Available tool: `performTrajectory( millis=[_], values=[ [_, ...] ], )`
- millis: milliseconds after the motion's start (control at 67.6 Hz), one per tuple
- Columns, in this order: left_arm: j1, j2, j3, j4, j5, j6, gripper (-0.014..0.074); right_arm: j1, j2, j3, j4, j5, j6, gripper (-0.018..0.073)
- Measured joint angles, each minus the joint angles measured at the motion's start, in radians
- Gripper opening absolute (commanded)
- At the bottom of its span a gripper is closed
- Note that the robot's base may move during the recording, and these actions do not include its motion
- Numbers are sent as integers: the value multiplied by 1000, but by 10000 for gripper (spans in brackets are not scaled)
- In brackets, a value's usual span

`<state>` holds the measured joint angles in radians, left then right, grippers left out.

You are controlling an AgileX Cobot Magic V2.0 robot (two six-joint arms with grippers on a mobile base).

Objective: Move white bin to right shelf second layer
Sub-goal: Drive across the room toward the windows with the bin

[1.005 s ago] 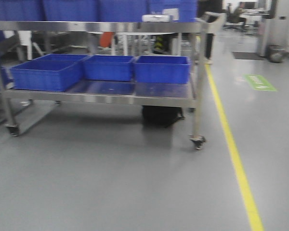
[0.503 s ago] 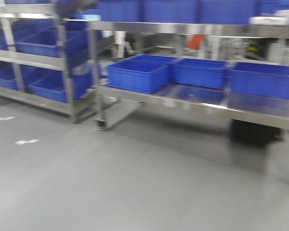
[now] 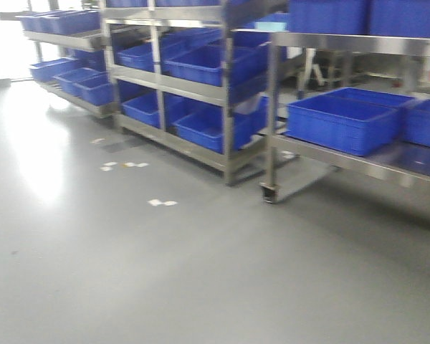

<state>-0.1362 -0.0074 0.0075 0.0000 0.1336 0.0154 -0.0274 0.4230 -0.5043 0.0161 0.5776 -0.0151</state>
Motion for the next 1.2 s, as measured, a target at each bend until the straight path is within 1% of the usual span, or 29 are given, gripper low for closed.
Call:
performTrajectory(
  millis=[1198],
  values=[
    [0, 0, 0, 0, 0, 0, 85, 0, 0, 0, 0, 0, 0, 46]
  ],
)
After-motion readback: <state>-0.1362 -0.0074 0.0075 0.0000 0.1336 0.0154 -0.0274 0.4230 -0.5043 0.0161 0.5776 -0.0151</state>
